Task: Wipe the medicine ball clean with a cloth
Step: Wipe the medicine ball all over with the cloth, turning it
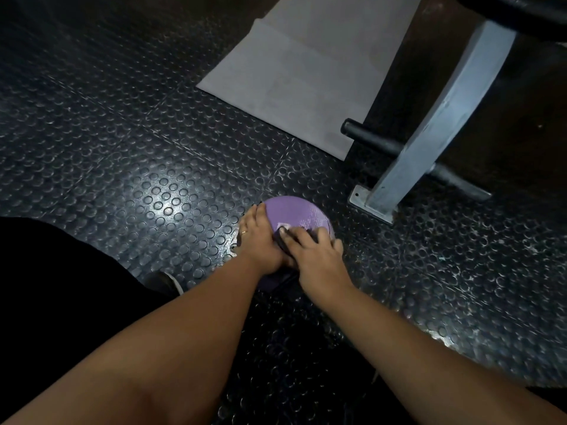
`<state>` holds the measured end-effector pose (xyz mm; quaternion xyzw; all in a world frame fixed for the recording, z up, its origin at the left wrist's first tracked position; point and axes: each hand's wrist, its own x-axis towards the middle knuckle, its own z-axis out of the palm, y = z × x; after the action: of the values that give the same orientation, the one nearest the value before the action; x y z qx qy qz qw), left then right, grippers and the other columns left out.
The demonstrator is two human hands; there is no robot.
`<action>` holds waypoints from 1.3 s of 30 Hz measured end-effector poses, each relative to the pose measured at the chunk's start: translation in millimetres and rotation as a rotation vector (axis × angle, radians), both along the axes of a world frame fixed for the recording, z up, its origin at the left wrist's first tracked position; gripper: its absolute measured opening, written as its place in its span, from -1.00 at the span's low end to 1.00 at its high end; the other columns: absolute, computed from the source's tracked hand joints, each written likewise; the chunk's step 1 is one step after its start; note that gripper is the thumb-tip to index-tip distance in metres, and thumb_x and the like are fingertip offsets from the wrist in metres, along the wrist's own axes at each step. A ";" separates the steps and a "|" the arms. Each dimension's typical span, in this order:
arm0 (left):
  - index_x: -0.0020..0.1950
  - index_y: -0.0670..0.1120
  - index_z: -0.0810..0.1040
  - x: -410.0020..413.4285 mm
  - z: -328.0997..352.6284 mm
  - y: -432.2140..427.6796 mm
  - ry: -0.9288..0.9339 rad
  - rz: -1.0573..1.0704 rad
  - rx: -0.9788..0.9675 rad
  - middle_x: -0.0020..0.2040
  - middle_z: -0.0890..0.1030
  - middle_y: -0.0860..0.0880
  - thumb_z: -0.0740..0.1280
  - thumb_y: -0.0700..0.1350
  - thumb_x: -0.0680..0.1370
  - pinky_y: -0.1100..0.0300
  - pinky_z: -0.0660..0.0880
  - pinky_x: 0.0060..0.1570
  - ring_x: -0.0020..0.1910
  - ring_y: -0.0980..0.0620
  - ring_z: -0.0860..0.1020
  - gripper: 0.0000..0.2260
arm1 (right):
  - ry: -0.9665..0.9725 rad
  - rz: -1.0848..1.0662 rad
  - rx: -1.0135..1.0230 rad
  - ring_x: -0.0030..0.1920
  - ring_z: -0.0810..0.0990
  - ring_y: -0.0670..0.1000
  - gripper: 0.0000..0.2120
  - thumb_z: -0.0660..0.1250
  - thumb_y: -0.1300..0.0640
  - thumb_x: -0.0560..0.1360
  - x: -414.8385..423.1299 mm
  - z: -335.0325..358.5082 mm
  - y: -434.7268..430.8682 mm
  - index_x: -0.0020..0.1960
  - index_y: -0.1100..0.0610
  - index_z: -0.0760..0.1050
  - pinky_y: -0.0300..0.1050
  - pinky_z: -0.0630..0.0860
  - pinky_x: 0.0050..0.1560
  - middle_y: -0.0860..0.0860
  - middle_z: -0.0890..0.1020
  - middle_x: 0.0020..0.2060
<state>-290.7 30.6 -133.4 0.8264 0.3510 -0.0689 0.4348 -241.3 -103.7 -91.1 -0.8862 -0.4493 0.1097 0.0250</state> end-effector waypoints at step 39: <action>0.61 -0.02 -0.25 22.0 12.9 -9.4 0.142 -0.064 0.008 0.62 -0.18 -0.04 0.69 0.17 0.08 -0.41 0.09 0.45 0.60 -0.13 -0.21 0.42 | -0.064 -0.170 0.049 0.13 0.35 0.13 -0.27 0.32 0.23 0.40 8.7 -16.2 -41.6 0.50 -0.06 0.17 0.05 0.35 0.03 -0.09 0.27 0.44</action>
<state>-268.7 21.2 -120.5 0.8320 0.3547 -0.1397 0.4030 -232.6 -145.3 -107.3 -0.9233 -0.3758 0.0678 0.0415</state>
